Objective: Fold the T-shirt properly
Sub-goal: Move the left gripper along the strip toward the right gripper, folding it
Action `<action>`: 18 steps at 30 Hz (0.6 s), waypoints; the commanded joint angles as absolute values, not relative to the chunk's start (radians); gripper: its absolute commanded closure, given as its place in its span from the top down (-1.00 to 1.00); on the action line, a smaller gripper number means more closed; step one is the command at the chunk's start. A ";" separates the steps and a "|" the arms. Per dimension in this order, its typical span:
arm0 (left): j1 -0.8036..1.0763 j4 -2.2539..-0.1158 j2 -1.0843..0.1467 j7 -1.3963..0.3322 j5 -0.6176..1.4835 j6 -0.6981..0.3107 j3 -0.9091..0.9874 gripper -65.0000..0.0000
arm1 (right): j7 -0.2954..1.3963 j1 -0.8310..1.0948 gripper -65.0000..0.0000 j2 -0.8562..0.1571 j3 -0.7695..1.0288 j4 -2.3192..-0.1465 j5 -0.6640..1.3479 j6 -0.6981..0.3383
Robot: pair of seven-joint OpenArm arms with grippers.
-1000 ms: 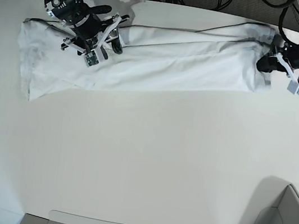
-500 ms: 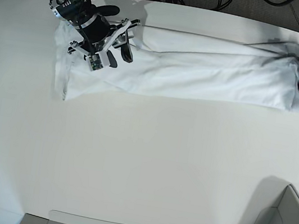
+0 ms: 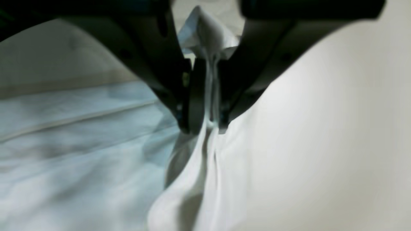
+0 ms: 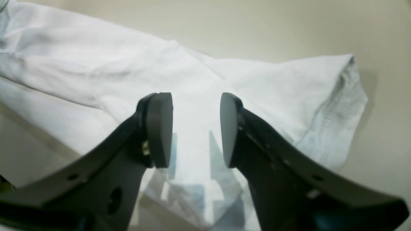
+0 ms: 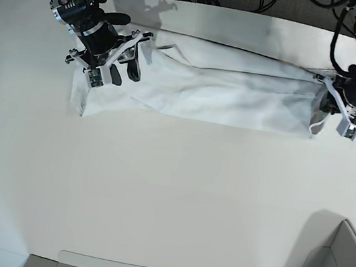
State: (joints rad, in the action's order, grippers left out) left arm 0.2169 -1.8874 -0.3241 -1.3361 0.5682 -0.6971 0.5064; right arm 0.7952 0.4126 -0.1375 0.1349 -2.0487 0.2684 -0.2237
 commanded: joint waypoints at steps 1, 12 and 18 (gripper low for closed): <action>0.205 -1.928 -0.311 -1.319 0.545 -0.698 0.490 -1.00 | 0.771 0.406 -0.24 -0.140 0.137 -2.066 0.282 -0.226; 0.130 -1.985 -0.120 -1.268 0.271 -0.698 0.295 -1.00 | 0.771 0.407 -0.24 -0.140 0.137 -2.064 0.282 -0.226; 0.085 -1.982 -0.013 -1.268 0.099 -0.698 0.194 -1.00 | 0.771 0.407 -0.24 -0.140 0.137 -2.064 0.282 -0.226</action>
